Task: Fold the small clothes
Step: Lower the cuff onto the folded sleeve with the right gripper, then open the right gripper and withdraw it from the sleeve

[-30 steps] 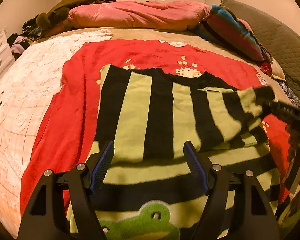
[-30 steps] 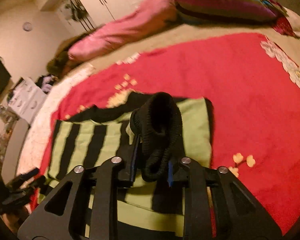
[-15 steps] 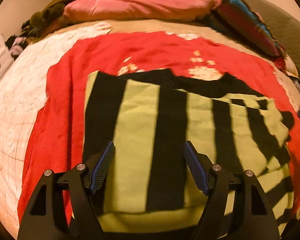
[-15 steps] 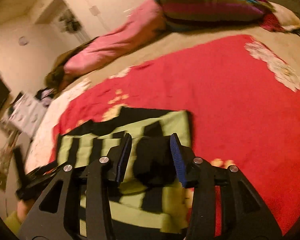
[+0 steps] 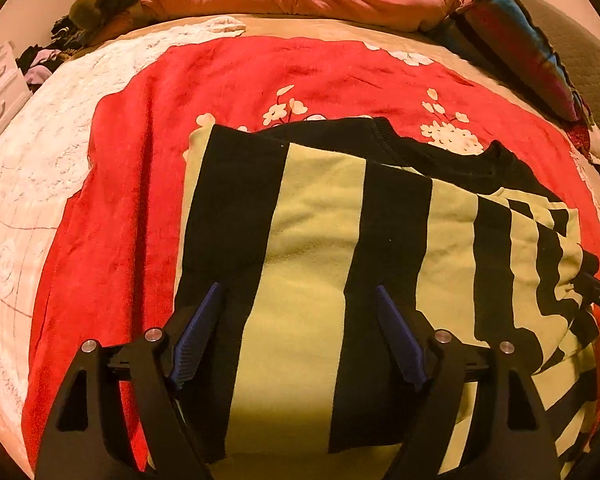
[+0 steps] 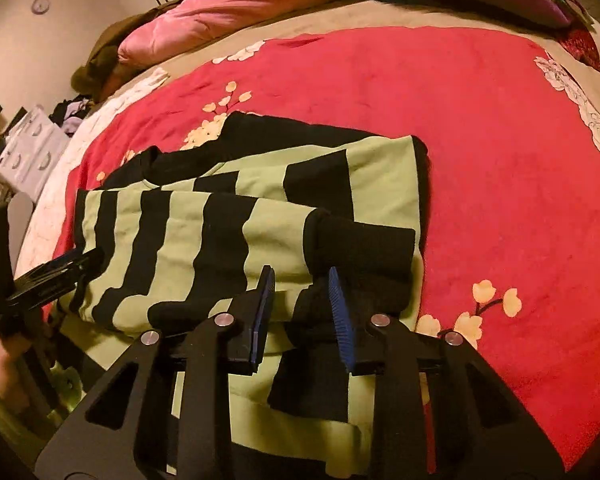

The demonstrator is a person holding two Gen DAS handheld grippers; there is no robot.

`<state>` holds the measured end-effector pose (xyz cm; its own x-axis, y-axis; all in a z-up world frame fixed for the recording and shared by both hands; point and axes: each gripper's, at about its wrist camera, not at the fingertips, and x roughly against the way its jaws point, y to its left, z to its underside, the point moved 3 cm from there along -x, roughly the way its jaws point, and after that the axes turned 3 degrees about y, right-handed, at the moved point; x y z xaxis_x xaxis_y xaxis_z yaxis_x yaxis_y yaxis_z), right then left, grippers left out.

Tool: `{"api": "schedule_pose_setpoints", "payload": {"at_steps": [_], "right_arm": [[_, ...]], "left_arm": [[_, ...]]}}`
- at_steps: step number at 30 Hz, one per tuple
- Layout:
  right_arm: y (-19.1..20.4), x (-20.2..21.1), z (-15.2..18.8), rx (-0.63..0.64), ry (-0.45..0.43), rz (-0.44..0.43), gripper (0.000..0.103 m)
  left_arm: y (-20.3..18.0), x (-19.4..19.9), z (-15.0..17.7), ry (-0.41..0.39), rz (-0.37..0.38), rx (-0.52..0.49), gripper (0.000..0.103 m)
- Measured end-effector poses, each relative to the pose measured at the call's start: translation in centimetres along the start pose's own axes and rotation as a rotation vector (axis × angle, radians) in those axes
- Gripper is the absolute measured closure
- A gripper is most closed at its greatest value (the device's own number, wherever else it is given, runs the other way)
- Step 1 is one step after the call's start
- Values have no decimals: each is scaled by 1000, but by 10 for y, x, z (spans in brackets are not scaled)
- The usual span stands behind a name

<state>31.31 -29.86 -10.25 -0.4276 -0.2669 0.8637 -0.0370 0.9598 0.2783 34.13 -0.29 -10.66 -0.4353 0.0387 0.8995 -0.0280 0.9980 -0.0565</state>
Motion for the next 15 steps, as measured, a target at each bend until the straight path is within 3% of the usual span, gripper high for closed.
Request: {"api": "schedule_pose_setpoints", "payload": {"at_steps": [2, 4, 7, 11, 15], "right_arm": [[1, 1, 1, 5, 3, 5, 80], [2, 7, -1, -5, -7, -29, 72], [6, 27, -6, -6, -70, -69, 64], [18, 42, -8, 53, -120, -60, 62], [37, 32, -3, 110, -84, -88, 61]], "left_arm": [[1, 0, -1, -1, 9, 2, 25], [3, 8, 0, -10, 10, 5, 26], [5, 28, 4, -47, 28, 22, 26], [0, 51, 17, -87, 51, 3, 26], [-9, 50, 36, -54, 54, -22, 26]]}}
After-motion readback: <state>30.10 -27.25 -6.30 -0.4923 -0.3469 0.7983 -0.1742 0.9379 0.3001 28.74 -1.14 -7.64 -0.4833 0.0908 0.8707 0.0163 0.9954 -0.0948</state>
